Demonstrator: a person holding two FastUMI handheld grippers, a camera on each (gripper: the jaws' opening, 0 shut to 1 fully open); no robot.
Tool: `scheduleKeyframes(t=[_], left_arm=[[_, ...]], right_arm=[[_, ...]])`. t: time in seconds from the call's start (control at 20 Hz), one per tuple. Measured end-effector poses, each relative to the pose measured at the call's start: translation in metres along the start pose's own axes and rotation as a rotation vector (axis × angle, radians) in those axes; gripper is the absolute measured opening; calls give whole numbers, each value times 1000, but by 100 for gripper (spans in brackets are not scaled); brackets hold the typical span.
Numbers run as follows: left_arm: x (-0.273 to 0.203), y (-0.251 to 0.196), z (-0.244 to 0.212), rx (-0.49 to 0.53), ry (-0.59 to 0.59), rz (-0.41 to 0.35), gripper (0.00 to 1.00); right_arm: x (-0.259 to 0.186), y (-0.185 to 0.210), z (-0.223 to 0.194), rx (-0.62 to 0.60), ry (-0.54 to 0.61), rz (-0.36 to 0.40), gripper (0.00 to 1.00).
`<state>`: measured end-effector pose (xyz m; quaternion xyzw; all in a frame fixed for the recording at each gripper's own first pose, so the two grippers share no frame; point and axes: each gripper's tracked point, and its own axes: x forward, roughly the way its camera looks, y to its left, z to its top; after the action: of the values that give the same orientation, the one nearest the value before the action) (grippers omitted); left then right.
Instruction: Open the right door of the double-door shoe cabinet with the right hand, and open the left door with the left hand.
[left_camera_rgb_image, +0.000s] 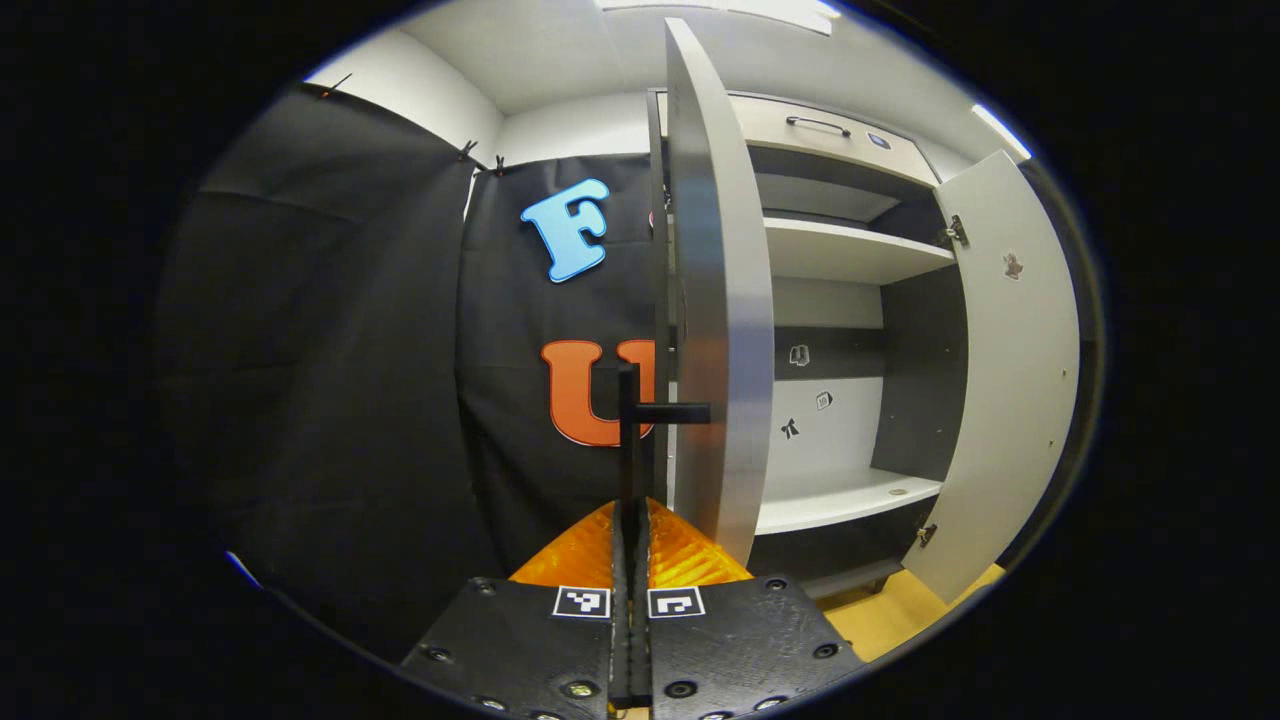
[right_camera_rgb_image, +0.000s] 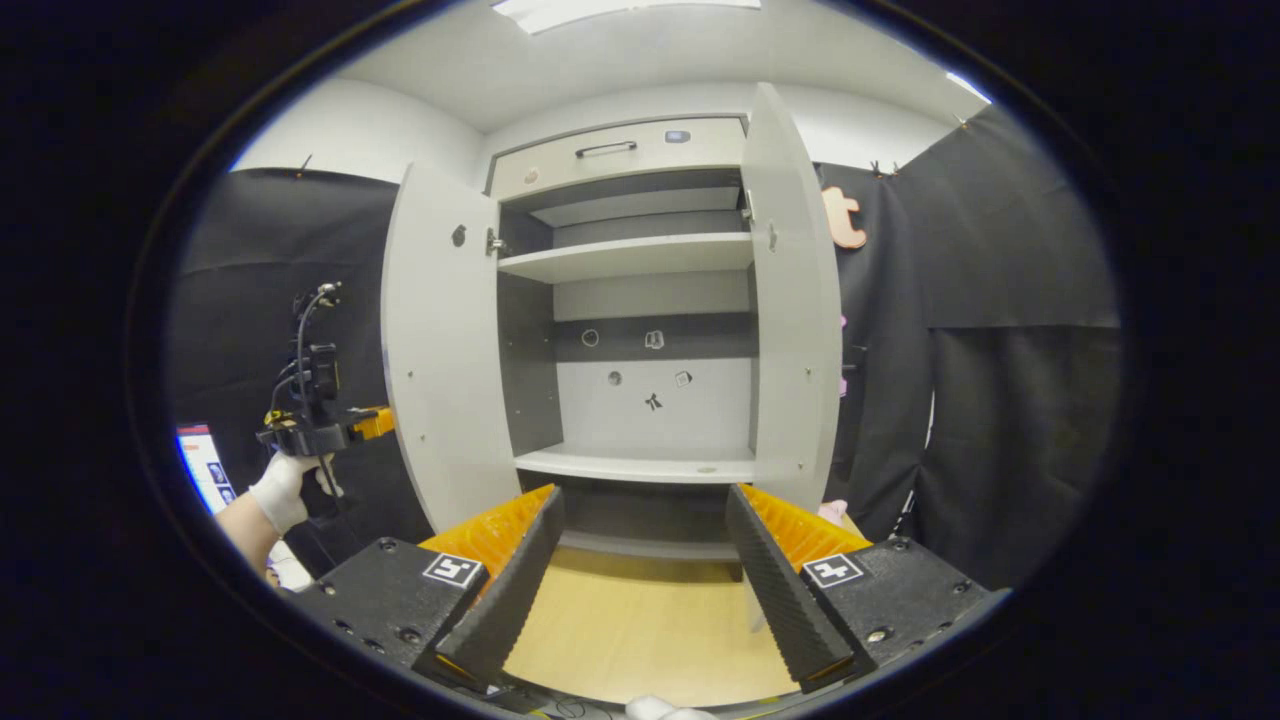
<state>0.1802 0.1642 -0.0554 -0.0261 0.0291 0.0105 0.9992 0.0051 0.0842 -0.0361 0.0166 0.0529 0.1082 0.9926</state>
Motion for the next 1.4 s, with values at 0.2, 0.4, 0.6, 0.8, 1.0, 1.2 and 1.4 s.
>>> scheduleKeyframes(t=[0.2, 0.4, 0.6, 0.8, 1.0, 1.2, 1.4], left_arm=[[-2, 6, -1, 10, 13, -27, 0], [-10, 11, -7, 55, 31, 5, 2], [-30, 18, -18, 85, 57, 47, 10], [-57, 23, -21, 51, 54, 72, 81], [-73, 24, -26, 45, 56, 93, 96], [-90, 16, -30, 33, 80, 91, 96], [-111, 1, -20, 31, 72, 85, 96]], right_arm=[[-3, 3, -3, 0, 6, -5, 100], [-6, 9, -4, -6, 10, 0, 100], [-12, 12, -4, -9, 7, 3, 100], [-16, 12, -7, -13, 14, -8, 100], [-19, 11, -10, -16, 15, -19, 100], [-21, 7, -11, -16, 16, -27, 100], [-21, -1, -2, -17, -3, -32, 100]])
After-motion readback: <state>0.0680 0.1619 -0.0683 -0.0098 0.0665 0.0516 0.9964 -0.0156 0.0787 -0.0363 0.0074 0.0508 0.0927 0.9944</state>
